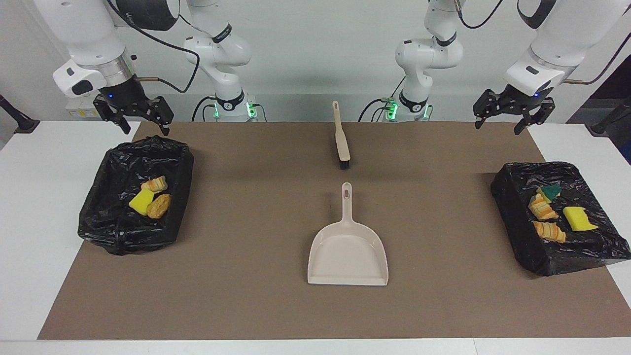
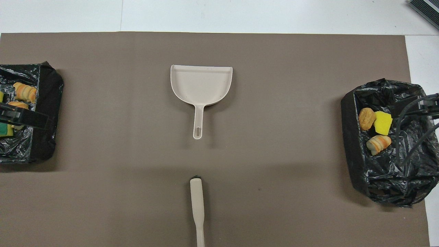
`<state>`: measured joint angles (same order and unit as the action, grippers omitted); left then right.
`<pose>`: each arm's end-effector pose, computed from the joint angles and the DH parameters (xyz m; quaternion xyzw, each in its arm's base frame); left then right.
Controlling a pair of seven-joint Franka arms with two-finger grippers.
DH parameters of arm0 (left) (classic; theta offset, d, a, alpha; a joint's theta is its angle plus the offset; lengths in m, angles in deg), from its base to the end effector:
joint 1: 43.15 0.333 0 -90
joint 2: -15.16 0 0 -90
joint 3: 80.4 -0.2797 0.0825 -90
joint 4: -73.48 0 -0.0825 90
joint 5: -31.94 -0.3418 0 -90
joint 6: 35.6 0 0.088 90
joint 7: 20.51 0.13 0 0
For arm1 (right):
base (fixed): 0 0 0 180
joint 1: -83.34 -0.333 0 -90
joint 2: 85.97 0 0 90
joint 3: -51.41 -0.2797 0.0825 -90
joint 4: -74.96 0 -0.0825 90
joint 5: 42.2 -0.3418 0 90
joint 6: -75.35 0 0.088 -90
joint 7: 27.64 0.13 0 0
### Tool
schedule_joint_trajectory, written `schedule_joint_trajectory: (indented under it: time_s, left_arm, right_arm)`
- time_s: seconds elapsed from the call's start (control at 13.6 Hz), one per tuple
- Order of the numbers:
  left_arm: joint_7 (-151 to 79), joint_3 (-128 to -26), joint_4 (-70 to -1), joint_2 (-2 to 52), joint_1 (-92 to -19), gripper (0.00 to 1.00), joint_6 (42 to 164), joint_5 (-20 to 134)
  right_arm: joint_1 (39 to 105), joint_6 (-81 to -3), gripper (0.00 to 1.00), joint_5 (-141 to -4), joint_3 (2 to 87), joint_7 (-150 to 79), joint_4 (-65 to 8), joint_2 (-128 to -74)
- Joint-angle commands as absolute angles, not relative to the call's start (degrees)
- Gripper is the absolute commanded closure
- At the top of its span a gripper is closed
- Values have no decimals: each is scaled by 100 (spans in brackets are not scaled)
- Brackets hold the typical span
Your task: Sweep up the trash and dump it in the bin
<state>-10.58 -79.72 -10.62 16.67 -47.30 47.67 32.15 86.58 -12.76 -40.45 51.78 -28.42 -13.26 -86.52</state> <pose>0.5051 -0.0431 0.5854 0.9915 -0.1286 -0.0203 0.0029 0.5104 -0.0362 0.5708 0.9996 -0.0251 -0.0063 0.0151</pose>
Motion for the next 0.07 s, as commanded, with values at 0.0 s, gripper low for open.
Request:
schedule_joint_trajectory:
  time_s: [0.0]
  left_arm:
    - [-987,-7926,-896,1692,-4693,0,4623,3168]
  right_arm:
    - [8730,-1263,0,-4053,5141,-2940,-1354,-8597]
